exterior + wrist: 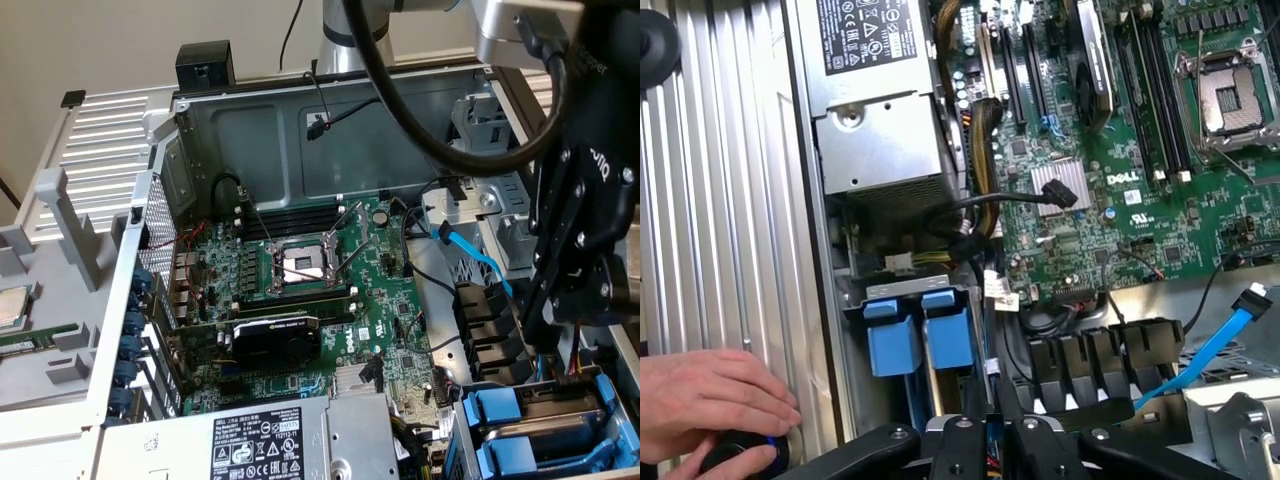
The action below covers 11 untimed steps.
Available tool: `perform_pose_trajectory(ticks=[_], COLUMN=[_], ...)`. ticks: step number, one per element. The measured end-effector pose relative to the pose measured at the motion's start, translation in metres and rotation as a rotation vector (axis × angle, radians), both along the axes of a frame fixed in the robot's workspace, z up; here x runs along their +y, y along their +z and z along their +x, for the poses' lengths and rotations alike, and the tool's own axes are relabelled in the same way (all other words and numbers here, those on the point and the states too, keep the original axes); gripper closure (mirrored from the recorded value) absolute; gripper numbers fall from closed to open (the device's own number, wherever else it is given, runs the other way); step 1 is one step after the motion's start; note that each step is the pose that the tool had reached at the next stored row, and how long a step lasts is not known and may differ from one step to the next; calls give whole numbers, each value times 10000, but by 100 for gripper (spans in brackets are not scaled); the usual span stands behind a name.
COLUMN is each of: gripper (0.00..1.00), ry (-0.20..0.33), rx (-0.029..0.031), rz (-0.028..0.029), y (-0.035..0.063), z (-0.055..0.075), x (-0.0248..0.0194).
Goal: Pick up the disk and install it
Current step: 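Insert the second disk wire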
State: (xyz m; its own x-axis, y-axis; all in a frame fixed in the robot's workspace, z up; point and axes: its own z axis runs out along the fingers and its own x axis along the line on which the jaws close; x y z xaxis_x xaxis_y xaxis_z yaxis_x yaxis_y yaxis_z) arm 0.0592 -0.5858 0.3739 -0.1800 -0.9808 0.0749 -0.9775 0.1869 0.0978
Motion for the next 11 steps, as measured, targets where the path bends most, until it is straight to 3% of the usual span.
perform_pose_trajectory(ticks=[11], gripper=[84], ry=[0], rx=[3], rz=[2], y=[0], z=[1], x=[-2])
